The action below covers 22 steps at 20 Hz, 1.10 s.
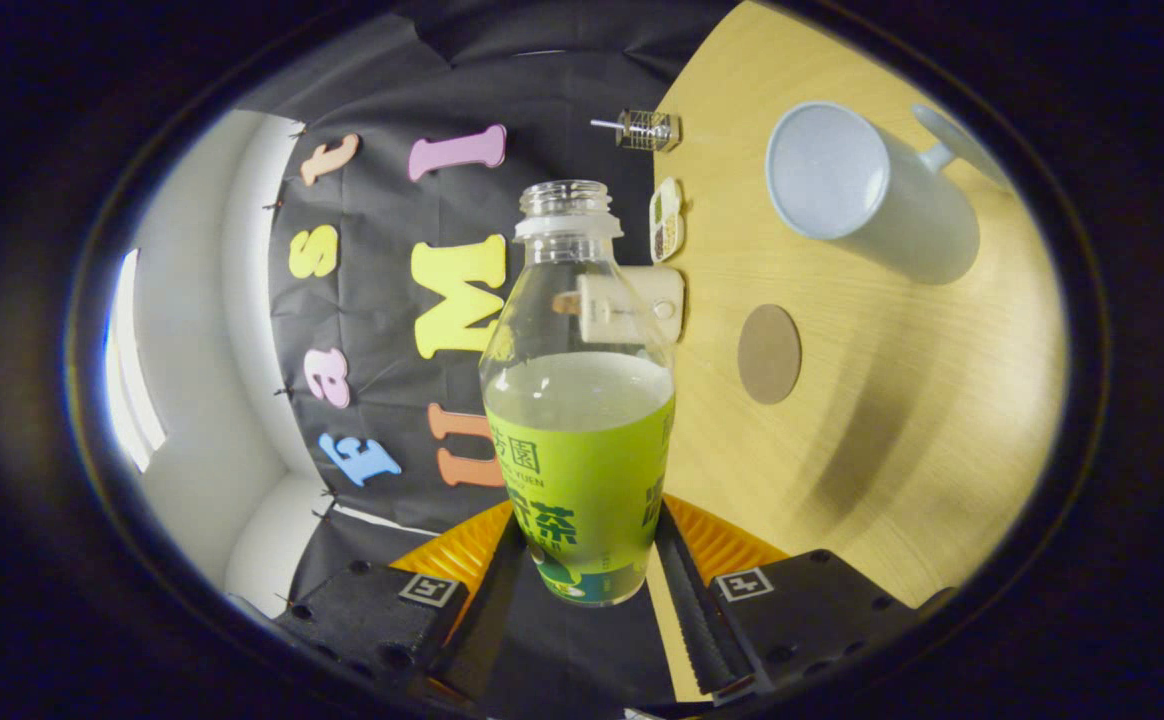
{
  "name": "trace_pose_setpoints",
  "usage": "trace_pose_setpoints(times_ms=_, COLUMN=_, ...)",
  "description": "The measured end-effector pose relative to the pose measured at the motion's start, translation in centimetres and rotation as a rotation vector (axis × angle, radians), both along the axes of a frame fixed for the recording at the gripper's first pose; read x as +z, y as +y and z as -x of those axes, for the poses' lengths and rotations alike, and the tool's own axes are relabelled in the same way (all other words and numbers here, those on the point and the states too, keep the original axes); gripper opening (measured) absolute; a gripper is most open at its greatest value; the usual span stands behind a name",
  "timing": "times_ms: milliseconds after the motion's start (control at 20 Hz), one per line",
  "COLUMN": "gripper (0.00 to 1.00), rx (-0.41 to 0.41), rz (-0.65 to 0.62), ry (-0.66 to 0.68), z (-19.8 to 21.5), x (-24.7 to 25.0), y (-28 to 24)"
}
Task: Take the bottle from table, then pour the juice into the cup, finally place the bottle on the coaster
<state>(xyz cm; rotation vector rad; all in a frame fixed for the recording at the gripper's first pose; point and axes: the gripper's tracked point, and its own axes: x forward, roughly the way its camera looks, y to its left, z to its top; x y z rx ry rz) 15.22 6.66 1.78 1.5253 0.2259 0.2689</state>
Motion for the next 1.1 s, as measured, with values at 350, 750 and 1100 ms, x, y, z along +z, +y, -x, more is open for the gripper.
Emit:
trace_pose_setpoints(times_ms=350, gripper=0.78, rx=-0.014, rz=-0.186, ry=-0.011, z=-0.7, x=1.9, y=-0.4)
trace_pose_setpoints(times_ms=750, gripper=0.78, rx=-0.030, rz=-0.262, ry=-0.033, z=-1.0, x=3.5, y=-1.3)
trace_pose_setpoints(times_ms=1100, gripper=0.78, rx=-0.033, rz=-0.304, ry=-0.047, z=-1.0, x=4.6, y=-1.7)
